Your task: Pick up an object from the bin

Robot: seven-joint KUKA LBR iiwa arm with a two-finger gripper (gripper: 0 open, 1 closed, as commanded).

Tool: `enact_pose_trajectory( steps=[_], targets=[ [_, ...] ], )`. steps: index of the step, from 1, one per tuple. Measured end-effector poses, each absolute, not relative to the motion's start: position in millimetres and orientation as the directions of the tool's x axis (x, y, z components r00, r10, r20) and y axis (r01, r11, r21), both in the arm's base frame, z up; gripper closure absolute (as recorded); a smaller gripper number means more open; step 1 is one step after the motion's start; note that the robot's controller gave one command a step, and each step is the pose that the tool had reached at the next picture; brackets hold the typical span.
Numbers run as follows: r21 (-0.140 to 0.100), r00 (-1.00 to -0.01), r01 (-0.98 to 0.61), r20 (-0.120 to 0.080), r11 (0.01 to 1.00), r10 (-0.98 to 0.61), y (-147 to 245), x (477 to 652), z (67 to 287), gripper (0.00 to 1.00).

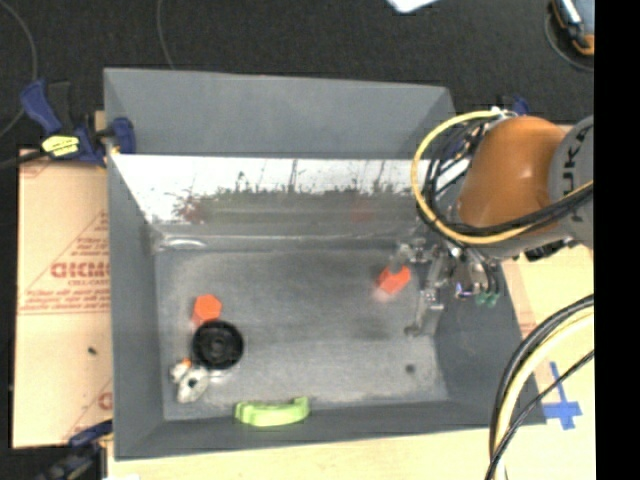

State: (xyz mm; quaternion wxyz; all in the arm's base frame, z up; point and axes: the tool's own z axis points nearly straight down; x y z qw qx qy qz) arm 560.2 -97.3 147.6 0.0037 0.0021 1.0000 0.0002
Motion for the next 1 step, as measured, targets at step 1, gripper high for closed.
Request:
enact_pose_trajectory(
  steps=[1],
  targets=[
    [-0.005,-0.952,-0.306,-0.003,0.952,-0.306,-153.2,606.0,164.9,0.0]
  ],
)
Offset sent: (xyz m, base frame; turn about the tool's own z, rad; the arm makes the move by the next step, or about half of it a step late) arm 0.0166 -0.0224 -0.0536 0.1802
